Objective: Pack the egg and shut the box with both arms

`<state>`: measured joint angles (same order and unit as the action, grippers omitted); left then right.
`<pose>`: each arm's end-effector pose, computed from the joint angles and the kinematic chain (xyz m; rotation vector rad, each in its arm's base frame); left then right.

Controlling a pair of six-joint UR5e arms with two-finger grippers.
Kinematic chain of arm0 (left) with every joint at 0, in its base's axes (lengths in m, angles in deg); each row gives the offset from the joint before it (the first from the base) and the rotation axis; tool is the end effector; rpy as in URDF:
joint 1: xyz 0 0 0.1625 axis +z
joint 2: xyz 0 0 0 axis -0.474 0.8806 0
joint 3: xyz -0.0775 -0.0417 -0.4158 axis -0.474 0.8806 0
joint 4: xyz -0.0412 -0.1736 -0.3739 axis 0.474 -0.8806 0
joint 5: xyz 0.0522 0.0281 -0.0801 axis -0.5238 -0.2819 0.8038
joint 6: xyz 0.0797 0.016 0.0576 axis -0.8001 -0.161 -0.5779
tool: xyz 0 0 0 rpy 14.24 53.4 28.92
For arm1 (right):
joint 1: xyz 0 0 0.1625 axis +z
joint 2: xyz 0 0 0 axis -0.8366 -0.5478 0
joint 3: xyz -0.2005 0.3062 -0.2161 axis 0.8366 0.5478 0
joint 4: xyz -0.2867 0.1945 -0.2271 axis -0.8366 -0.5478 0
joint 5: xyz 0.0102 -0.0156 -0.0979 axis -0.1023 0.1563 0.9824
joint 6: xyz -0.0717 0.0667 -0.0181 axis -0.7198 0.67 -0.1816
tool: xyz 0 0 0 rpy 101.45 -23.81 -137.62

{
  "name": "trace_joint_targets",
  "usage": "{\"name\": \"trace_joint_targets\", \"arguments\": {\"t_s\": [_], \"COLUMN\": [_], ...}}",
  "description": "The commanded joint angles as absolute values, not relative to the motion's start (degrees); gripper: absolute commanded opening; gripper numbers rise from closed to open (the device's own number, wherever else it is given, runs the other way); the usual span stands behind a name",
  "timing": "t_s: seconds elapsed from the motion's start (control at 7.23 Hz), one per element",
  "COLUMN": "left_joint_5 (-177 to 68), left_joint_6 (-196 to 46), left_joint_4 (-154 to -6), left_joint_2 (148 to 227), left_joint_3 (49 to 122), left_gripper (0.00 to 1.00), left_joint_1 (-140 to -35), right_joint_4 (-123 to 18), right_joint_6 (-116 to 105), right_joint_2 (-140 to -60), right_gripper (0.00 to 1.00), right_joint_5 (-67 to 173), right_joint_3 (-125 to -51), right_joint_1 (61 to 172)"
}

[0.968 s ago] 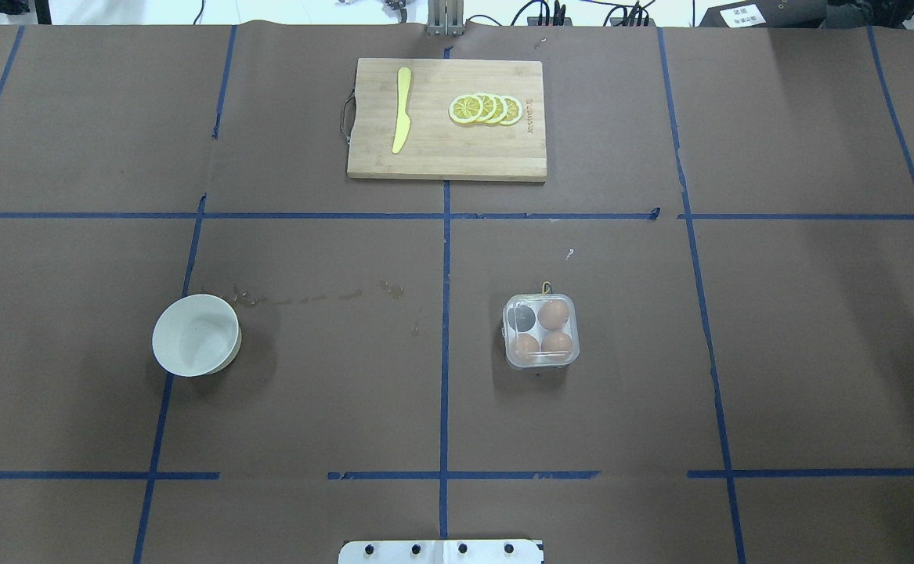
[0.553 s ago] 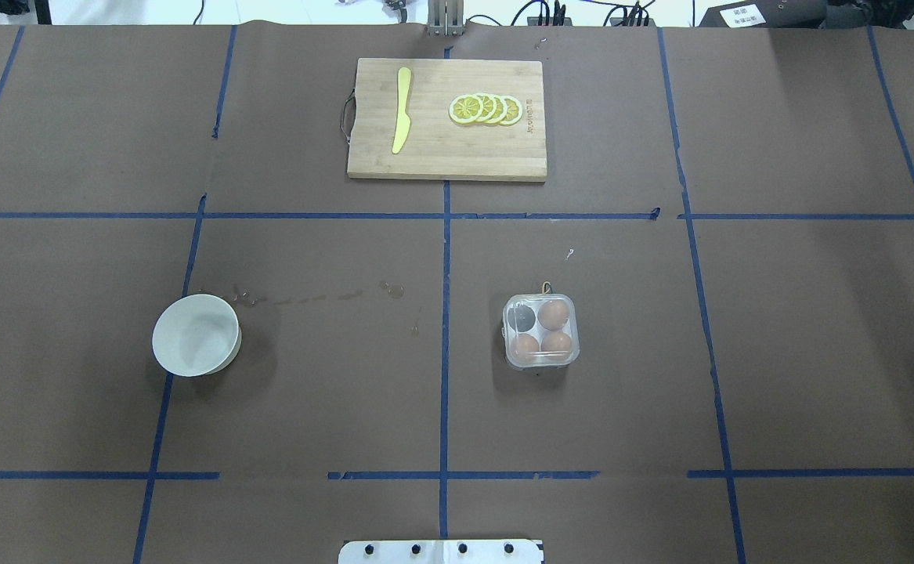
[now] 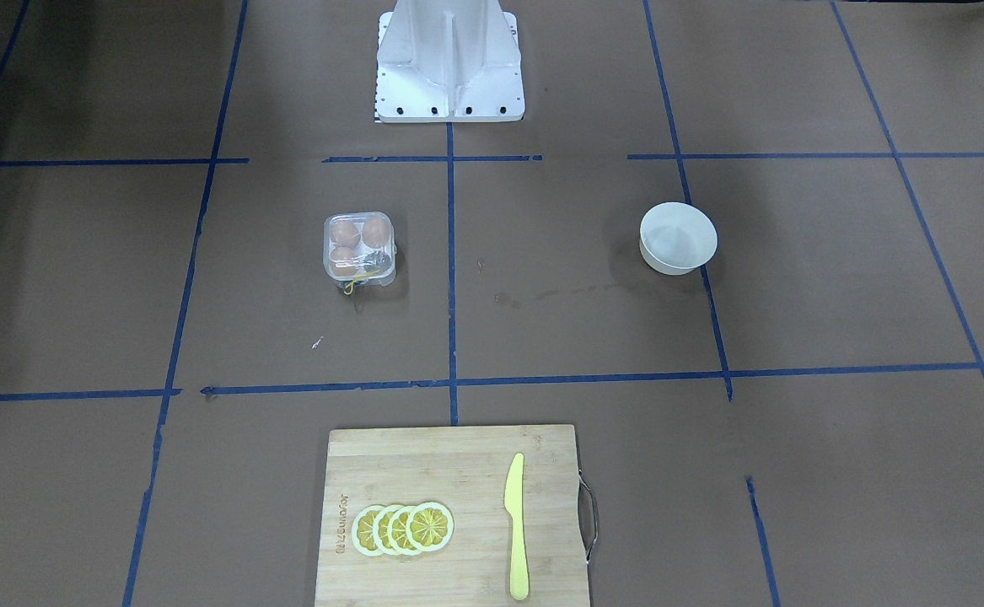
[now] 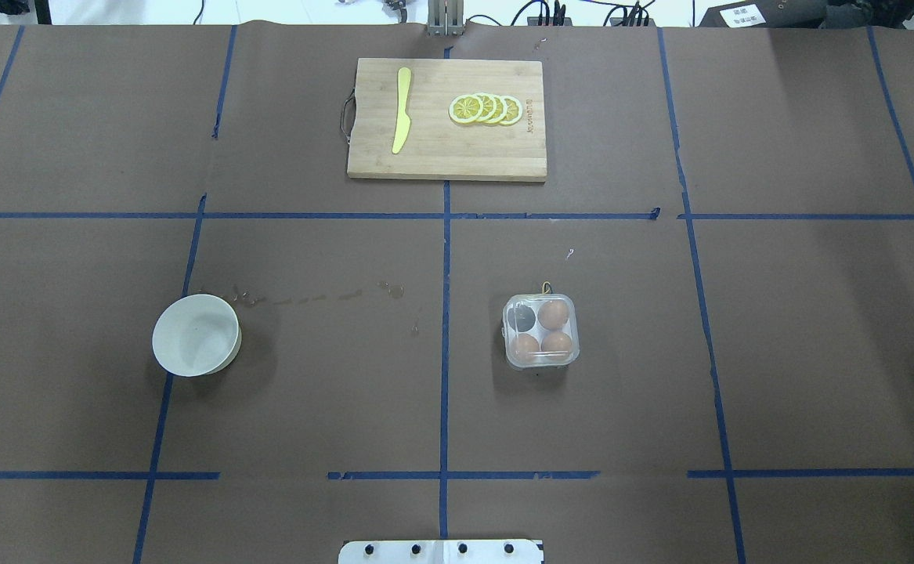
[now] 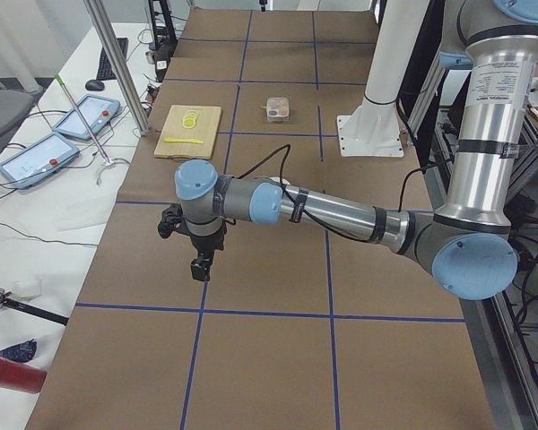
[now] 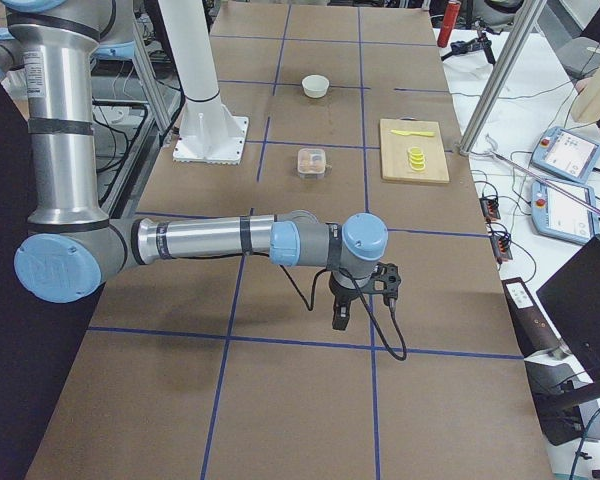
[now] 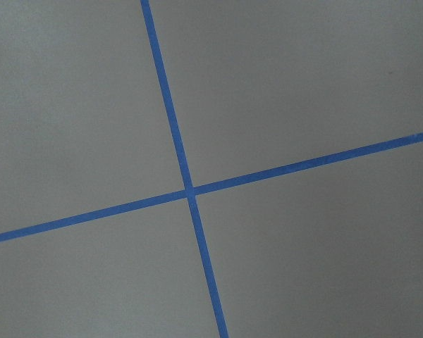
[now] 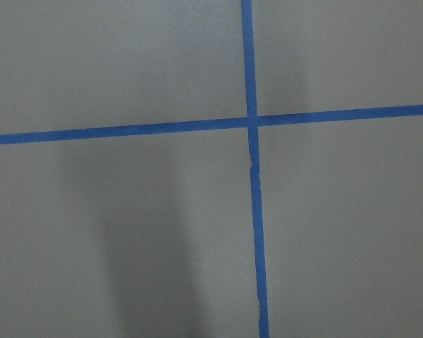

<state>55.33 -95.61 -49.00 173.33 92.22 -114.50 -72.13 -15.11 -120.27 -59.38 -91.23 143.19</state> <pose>-0.0320 -0.5334 0.5564 0.1484 0.7234 0.2140 0.0311 -0.4941 0.6144 -0.0773 -0.7953 0.0520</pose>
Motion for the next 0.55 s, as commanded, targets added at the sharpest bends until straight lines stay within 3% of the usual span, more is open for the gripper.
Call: {"name": "trace_joint_targets", "arguments": {"t_s": [0.0,0.41], "left_joint_5": [55.3,55.4], "left_joint_6": [-95.7,-95.6], "left_joint_4": [-51.1,-51.2], "left_joint_2": [173.1,173.2], "left_joint_3": [92.2,91.9], "left_gripper": [1.0,1.0], "left_joint_1": [-115.3,-115.3], "right_joint_4": [-72.1,-72.1], "right_joint_6": [-15.0,-15.3], "right_joint_2": [-119.8,-119.7], "right_gripper": [1.0,1.0], "right_joint_5": [-59.5,-62.3], "right_joint_3": [-91.7,-91.2], "right_joint_1": [143.2,143.2]}}
